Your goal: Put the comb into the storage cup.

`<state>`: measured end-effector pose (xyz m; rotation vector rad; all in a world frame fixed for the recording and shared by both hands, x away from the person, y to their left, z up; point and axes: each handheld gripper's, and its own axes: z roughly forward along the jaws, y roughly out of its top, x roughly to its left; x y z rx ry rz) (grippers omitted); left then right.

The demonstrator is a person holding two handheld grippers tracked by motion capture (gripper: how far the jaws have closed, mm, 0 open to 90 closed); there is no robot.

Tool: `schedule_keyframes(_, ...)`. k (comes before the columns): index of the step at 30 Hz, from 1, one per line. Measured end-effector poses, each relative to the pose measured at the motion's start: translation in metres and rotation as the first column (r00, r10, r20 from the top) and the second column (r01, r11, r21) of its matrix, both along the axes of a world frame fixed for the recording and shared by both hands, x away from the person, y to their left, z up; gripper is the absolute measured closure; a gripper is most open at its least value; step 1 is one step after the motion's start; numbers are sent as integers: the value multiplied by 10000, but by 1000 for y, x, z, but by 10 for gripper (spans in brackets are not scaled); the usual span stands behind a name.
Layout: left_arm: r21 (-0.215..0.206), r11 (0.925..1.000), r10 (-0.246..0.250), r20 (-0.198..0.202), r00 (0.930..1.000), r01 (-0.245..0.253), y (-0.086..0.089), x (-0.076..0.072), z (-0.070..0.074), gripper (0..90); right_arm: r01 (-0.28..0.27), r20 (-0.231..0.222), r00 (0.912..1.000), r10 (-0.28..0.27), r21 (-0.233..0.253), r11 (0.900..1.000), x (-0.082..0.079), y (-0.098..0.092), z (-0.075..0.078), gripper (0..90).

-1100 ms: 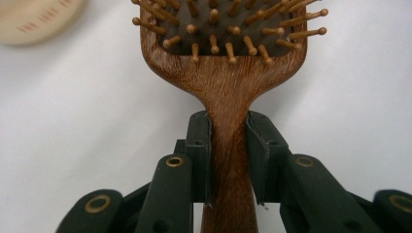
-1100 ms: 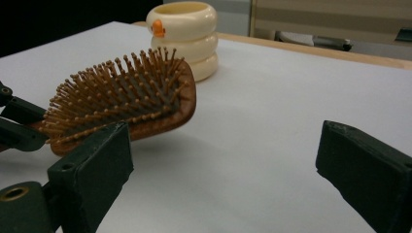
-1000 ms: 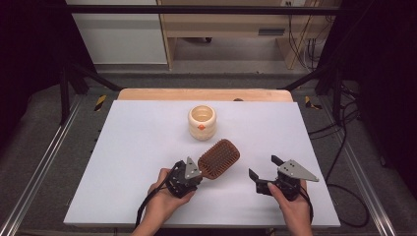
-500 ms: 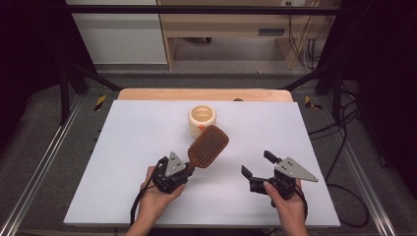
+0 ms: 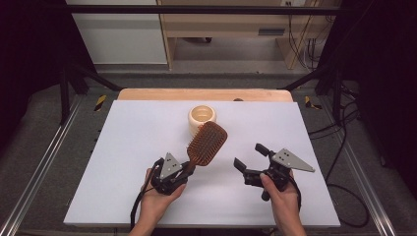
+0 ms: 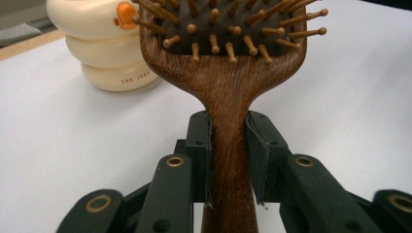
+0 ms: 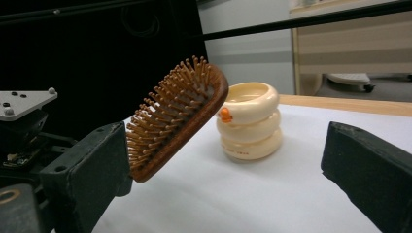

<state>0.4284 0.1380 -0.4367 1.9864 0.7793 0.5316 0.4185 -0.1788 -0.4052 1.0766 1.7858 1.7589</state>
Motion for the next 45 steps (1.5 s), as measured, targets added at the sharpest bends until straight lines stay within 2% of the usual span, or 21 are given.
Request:
schedule_keyframes(8, -506, 9986, 135, 287, 9995, -120, 5, -3, 5, 724, -437, 18, 9990, 437, 234, 9988, 7, 20, 7, 28)
schedule_keyframes(13, -665, 9976, 217, 441, 9988, -188, 7, -6, 5, 724, -442, -111, 9989, 451, 692, 9966, 13, 31, 12, 28)
schedule_keyframes(18, -875, 9960, 248, 743, 9969, -182, 11, -7, 8, 724, -459, -176, 9987, 473, 752, 9961, 20, 41, 17, 32)
schedule_keyframes(25, -950, 9952, 292, 805, 9963, -215, 12, -7, 6, 724, -706, -79, 9974, 717, 984, 9926, 25, 50, 25, 33)
schedule_keyframes(32, -1050, 9944, 241, 1110, 9935, -124, 9, -11, 7, 724, -871, -256, 9956, 903, 1066, 9905, 24, 52, 23, 33)
schedule_keyframes(45, -961, 9953, 44, 1276, 9918, 80, 2, -17, 4, 725, -1109, -625, 9909, 1190, 1197, 9866, 27, 57, 14, 35)
